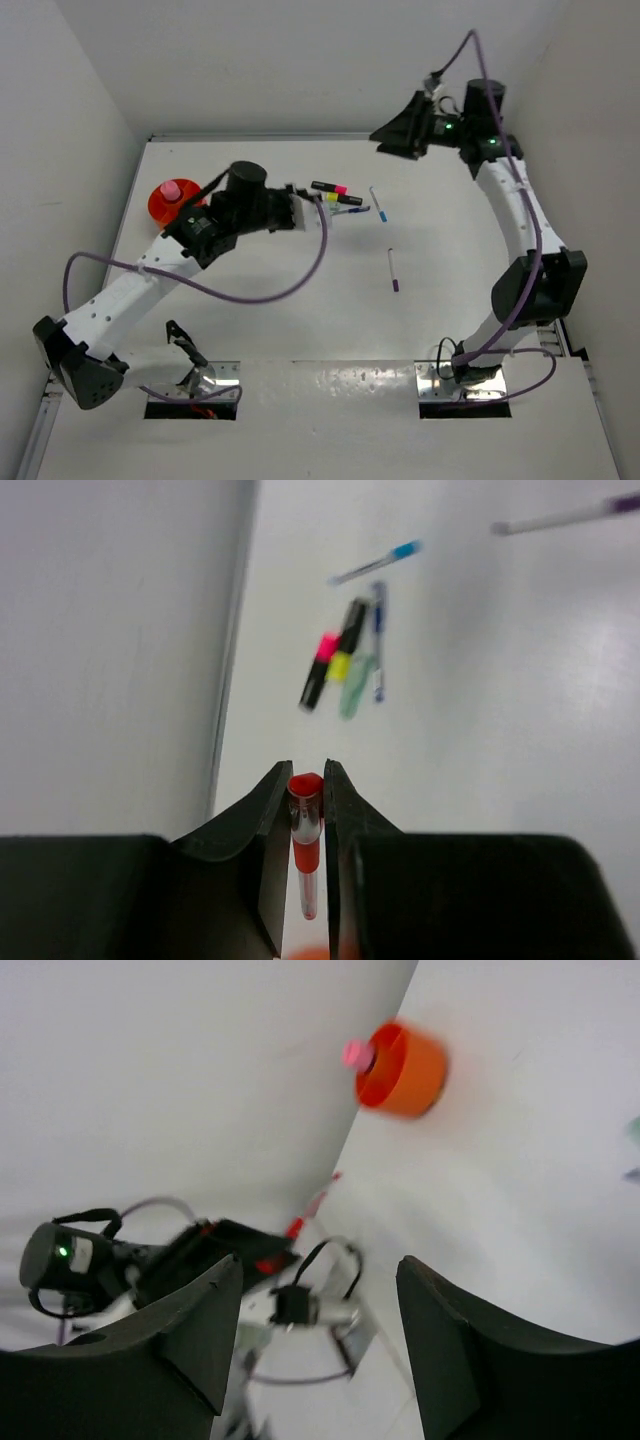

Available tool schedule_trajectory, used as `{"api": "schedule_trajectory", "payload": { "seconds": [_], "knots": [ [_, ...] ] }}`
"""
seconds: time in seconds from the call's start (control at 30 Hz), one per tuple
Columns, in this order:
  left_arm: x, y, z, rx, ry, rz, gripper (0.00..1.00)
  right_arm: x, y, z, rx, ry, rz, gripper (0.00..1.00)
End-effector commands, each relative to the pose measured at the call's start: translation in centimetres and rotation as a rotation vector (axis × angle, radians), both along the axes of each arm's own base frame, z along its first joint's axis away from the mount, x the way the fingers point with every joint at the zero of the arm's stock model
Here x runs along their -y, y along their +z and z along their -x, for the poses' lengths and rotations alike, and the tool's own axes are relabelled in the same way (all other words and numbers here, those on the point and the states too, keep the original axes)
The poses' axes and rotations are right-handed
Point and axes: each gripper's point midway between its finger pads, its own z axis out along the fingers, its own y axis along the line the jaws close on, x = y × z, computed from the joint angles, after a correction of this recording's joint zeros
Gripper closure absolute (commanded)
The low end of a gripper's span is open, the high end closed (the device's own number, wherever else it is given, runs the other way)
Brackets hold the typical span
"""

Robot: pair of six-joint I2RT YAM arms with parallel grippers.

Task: Sort the stationery into containers
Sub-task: Place the pen in the storage box.

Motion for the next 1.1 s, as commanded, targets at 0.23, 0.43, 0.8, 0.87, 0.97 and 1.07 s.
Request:
{"api": "schedule_trajectory", "payload": {
  "seconds": [0.23,0.43,0.8,0.87,0.97,1.07],
  "knots": [
    [-18.4,5.2,-13.0,-0.272,0.828,0.783,1.0,8.2,-3.3,-2.1,0.049,-0.162,0.097,0.38],
    [-24.5,8.2,-15.4,-0.106,0.78,0.997,1.0,9.0,-5.5,-1.3,0.028,-0.156,0.121,0.39],
    [-27.8,5.3,-19.6,-0.049,0.819,0.949,1.0,9.2,-8.7,0.1,0.011,-0.131,0.146,0.4],
    [-28.7,4.4,-20.2,-0.05,0.858,0.944,1.0,9.4,-9.0,0.1,0.014,-0.133,0.152,0.4],
    [-29.2,3.1,-21.0,-0.072,0.885,0.94,1.0,9.8,-9.5,0.1,-0.001,-0.138,0.152,0.4],
    [-29.8,2.0,-21.6,-0.084,0.922,0.948,1.0,10.0,-10.1,0.1,-0.008,-0.139,0.158,0.4]
  ]
}}
